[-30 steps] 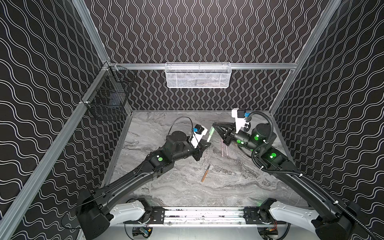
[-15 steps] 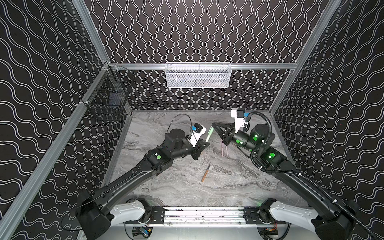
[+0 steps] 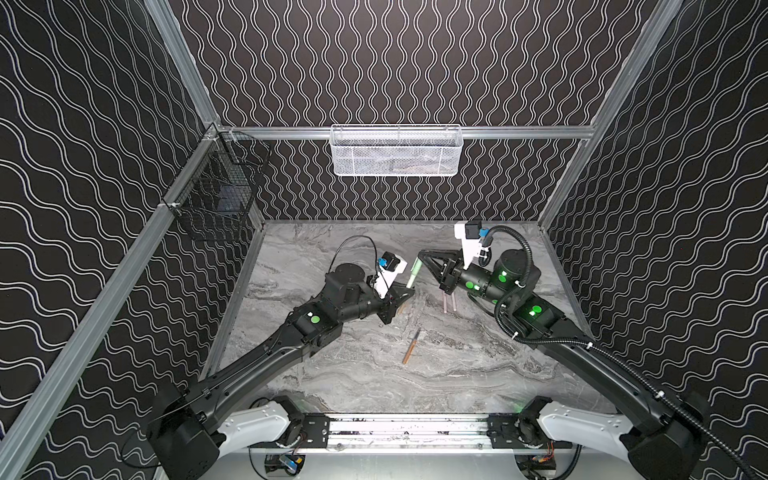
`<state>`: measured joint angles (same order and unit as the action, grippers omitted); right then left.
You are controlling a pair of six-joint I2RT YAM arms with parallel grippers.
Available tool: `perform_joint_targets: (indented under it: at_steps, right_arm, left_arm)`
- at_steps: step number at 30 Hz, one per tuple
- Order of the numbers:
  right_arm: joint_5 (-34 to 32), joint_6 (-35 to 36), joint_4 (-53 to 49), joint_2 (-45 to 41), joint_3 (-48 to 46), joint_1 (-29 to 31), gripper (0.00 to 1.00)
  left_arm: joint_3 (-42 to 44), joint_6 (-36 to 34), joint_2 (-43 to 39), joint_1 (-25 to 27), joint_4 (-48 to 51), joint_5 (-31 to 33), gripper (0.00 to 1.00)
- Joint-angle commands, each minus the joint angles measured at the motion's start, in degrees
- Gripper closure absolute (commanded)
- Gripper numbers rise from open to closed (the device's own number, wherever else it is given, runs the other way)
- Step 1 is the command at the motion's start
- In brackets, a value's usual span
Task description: Insert the pens into the pen caps
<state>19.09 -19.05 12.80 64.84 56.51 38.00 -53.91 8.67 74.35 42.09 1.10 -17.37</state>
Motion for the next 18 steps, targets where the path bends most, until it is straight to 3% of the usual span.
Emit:
perform_joint_targets:
  at_steps: [1,12,18]
  right_arm:
    - [8.5,0.3,-13.8,-0.1,-0.6,1.0,0.85]
    - [2.9,2.9,-15.5,-3.5,3.4,1.0,0.79]
    - [-1.4,3.5,-14.6,-6.0,6.0,0.9,0.68]
  left_arm:
    - [-2.1,3.7,0.4,-0.8,-38.3,3.9,1.0]
    - [1.5,5.3,-0.5,-0.9,-25.2,1.1,1.0]
    - [7.0,6.1,-0.6,-0.8,-26.6,1.4,1.0]
